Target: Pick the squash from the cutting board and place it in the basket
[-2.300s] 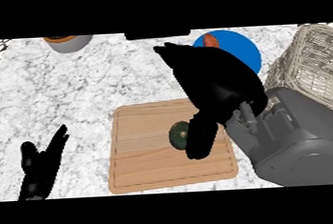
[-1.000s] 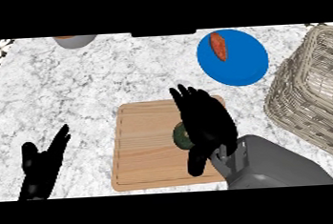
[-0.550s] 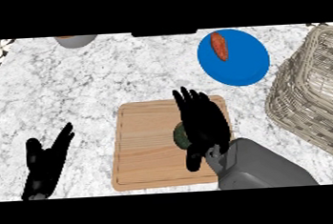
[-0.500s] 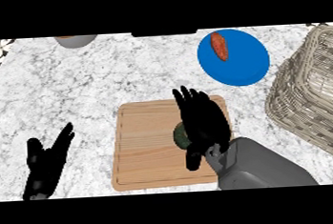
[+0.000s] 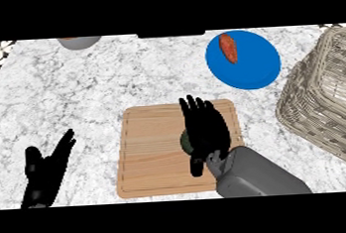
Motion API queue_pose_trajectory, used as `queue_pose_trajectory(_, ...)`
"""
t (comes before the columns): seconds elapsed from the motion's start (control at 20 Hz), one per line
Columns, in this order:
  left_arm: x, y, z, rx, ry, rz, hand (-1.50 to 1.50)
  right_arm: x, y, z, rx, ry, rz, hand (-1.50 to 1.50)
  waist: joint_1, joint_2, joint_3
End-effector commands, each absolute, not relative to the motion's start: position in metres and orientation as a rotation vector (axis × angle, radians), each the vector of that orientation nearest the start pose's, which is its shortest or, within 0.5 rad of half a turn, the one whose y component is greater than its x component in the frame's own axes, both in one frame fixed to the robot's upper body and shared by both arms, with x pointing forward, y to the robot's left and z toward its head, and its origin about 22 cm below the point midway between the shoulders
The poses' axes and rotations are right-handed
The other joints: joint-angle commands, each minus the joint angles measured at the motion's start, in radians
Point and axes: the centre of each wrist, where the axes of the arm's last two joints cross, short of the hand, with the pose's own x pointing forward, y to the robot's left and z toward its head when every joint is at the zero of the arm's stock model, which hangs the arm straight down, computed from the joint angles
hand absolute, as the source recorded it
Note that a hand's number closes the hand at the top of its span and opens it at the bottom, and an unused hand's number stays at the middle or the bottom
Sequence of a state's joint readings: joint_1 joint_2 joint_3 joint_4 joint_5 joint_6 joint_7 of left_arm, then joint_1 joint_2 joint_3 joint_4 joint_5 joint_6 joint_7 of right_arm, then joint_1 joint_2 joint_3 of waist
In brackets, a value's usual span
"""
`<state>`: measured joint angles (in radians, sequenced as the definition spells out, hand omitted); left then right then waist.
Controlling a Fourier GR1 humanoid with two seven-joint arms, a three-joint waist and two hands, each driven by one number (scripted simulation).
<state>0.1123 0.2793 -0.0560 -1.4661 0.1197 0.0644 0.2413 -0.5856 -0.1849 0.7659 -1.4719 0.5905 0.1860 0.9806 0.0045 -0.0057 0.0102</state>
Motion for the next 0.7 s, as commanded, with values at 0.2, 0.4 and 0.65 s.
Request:
queue_pose_trajectory(0.2,0.197,0.281,-0.052,0.156,-1.019,-0.026,0.00,0.288,-0.052,0.082,-0.759,-0.906,1.307,-1.50,-0.002,0.005,-0.011)
queue_pose_trajectory(0.4,0.204,0.299,-0.045,0.156,-1.023,-0.044,0.00,0.279,-0.041,0.044,-0.763,-0.914,1.293,-1.50,0.001,0.007,-0.010)
queue_pose_trajectory(0.65,0.195,0.307,-0.047,0.177,-1.005,-0.036,0.00,0.273,-0.040,0.042,-0.758,-0.928,1.311,-1.50,-0.001,0.005,-0.010)
